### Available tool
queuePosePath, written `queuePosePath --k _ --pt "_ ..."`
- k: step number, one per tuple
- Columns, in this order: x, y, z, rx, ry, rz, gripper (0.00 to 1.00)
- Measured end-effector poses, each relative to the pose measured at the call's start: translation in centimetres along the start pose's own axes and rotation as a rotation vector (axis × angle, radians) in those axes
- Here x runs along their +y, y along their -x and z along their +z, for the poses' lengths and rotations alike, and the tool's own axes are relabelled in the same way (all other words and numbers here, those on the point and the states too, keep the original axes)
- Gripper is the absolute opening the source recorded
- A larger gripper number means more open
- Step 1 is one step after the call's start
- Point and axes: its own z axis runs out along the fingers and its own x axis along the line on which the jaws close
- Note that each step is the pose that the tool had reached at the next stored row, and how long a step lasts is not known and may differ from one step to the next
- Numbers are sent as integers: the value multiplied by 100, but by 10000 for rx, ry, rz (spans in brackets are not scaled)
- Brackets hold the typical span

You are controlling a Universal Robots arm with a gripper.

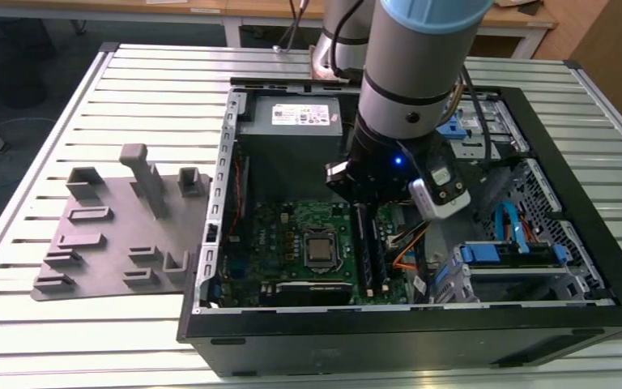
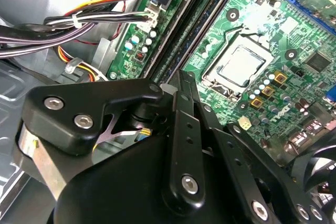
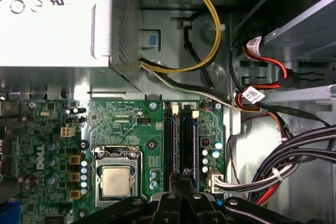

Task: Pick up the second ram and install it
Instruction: 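Press down the second ram until it locks into place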

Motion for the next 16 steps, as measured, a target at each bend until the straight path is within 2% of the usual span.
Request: queuePosePath --k 6,10,11,16 --pt "-5 -3 92 3 79 4 7" --pt "2 -4 118 5 267 10 7" --pt "4 -4 125 5 286 11 7" --pt "25 -6 153 6 304 11 7"
